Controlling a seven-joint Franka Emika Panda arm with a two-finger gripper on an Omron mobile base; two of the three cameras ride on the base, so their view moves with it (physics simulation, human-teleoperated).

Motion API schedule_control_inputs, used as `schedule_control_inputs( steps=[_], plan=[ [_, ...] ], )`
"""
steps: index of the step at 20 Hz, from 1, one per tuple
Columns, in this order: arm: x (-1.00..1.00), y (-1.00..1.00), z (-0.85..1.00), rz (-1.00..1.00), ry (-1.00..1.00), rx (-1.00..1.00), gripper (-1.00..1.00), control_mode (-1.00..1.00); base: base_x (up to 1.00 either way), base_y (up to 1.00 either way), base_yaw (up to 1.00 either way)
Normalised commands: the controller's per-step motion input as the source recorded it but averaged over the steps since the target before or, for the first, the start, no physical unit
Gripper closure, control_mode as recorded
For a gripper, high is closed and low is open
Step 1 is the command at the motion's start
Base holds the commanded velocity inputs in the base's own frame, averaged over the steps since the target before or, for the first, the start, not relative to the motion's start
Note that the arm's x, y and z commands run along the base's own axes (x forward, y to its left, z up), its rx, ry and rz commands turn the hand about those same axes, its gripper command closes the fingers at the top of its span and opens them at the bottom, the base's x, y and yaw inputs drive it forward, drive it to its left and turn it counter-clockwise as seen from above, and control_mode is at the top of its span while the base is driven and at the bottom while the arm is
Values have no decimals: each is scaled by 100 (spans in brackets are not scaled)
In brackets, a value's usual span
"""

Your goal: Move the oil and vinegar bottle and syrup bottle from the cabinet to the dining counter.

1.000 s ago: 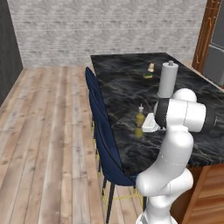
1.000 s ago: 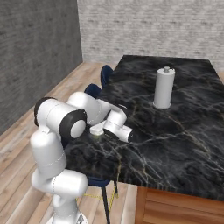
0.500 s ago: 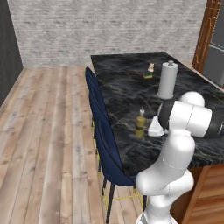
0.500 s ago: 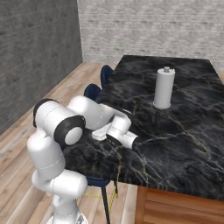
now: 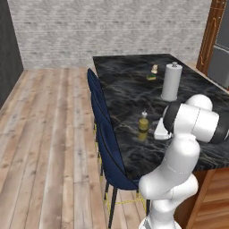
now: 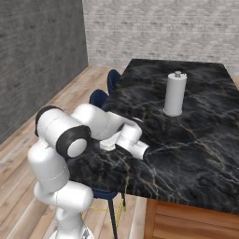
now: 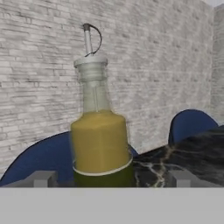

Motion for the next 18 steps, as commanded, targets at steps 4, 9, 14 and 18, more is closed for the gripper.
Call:
schedule_control_inputs(
  steps=[4,9,14,18],
  plan=[
    [-38,-17,27,-3,-2,0,-100,-100,0,0,0],
    [-71,-11,44,-6,-6,0,-100,-100,0,0,0],
    [-81,0,59,-8,-9,0,-100,-100,0,0,0],
    [-87,0,66,-10,-3,0,-100,-100,0,0,0]
  ],
)
